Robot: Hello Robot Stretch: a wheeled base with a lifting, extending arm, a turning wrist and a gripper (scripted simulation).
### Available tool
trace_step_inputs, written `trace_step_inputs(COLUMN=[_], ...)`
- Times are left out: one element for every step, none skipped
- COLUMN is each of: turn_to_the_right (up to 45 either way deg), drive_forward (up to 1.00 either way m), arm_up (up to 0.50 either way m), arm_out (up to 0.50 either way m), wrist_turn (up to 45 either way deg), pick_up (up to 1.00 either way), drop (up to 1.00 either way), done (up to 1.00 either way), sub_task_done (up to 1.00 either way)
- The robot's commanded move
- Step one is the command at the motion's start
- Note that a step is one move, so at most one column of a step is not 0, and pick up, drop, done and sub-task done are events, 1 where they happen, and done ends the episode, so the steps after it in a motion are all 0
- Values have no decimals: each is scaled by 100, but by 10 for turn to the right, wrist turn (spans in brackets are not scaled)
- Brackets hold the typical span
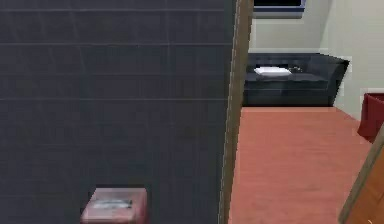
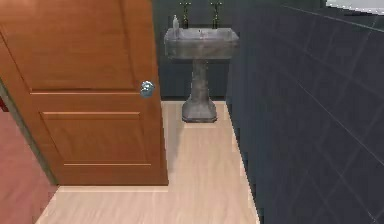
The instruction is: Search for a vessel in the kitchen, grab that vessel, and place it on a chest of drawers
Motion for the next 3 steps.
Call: trace_step_inputs(turn_to_the_right=[-450, -450, -360], drive_forward=[0, 0, 0], arm_up=[0, 0, 0], arm_out=[0, 0, 0], wrist_turn=[0, 0, 0], pick_up=[0, 0, 0], drop=[0, 0, 0], done=[0, 0, 0], sub_task_done=[0, 0, 0])
